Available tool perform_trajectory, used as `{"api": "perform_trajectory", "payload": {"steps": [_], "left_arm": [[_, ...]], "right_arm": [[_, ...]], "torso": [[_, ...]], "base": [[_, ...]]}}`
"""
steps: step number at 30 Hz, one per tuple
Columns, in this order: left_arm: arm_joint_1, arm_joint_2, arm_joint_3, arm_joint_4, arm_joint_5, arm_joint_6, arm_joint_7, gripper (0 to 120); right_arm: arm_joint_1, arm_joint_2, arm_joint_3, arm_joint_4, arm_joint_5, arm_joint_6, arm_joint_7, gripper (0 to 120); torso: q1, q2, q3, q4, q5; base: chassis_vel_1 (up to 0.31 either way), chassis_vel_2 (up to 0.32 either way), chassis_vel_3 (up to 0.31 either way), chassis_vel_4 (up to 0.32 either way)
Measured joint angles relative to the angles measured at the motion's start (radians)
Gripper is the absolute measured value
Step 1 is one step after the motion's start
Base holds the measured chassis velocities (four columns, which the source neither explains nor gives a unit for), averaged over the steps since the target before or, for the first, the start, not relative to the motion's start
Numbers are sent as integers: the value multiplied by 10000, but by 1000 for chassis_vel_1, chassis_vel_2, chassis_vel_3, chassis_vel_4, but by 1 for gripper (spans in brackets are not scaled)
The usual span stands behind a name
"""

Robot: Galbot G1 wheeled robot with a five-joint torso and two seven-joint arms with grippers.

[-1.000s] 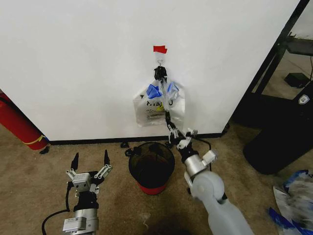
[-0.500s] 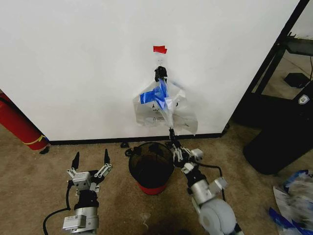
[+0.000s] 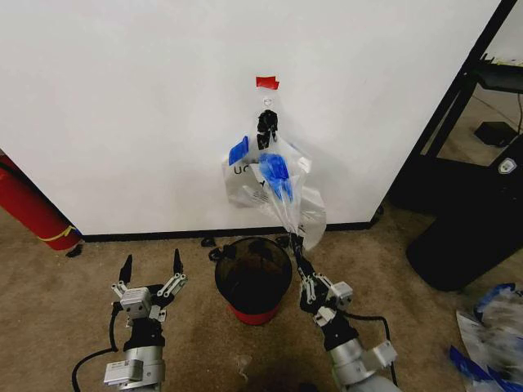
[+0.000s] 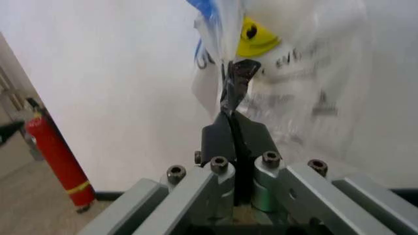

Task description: Pick up the garbage bag from the wall and place it over the trash bin.

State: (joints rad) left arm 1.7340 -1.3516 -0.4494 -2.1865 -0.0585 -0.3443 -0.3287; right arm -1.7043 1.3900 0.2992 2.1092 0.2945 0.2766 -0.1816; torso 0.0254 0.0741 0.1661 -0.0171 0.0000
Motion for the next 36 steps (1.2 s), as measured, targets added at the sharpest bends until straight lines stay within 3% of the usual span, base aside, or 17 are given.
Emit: {"api": "perform_trajectory", "payload": {"steps": [14,29,31,35,36], "left_arm": [[-7,32,137,58,35,-13,32,100],[-54,174,424,26,-114,166,48,100],[-40,330,628,-258,-610,467,56,100],[-549,1062,1327,-1370,-3958,1964,58,99],[-647,1130,1364,-1466,-4291,2111,45,99]], "right_arm": [[-1272,283,206,-316,-394,1382,-162,0],[-1744,264,297,-316,-669,1987,31,0],[-1692,259,351,-316,-599,1967,49,0],[-1163,155,463,-169,7,1358,174,0],[-1111,141,464,-155,50,1298,193,0]], "torso": [[1,-1,0,0,1],[1,-1,0,1,-1],[1,-1,0,0,0],[1,-1,0,0,0],[1,0,1,-1,1]], "base": [[0,0,0,0],[0,0,0,0],[0,0,0,0],[0,0,0,0],[0,0,0,0]]}}
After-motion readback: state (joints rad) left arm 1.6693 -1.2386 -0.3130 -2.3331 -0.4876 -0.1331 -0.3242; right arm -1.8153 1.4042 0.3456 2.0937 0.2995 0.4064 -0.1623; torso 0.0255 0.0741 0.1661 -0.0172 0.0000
